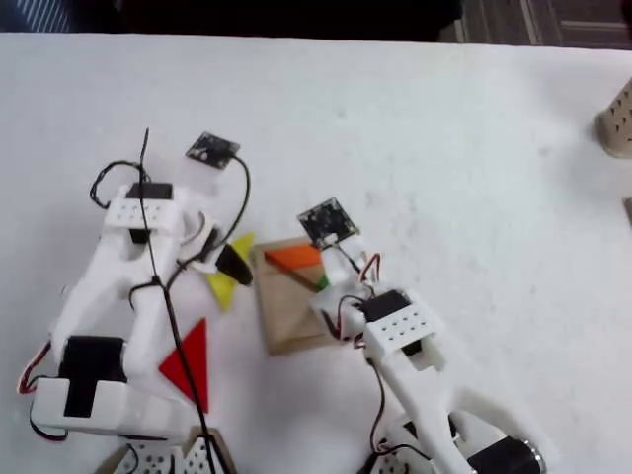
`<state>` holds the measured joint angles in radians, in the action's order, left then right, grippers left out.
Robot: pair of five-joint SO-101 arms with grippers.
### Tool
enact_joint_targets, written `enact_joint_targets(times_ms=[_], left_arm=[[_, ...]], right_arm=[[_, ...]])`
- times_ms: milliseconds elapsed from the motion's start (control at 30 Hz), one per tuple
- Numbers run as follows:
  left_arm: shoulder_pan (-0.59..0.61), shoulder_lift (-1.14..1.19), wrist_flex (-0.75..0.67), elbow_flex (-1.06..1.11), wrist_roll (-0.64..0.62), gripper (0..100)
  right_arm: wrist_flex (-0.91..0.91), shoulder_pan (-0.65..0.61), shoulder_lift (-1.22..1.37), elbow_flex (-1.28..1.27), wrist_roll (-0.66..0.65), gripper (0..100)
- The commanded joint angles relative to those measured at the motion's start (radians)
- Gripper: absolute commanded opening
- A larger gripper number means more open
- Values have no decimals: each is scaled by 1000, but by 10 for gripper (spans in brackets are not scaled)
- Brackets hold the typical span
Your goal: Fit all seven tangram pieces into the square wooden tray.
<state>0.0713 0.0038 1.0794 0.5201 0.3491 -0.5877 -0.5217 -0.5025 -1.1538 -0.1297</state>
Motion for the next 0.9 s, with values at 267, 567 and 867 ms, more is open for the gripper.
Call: enact_joint_targets(times_ms=[267, 567, 867], left_arm=[[28, 197, 63, -204, -5, 324], [62, 278, 75, -301, 0, 323], [-5, 325, 72, -276, 91, 260]], right_arm=[[18, -7, -1, 11, -12, 21], [18, -7, -1, 11, -12, 21], [18, -7, -1, 11, -12, 21]])
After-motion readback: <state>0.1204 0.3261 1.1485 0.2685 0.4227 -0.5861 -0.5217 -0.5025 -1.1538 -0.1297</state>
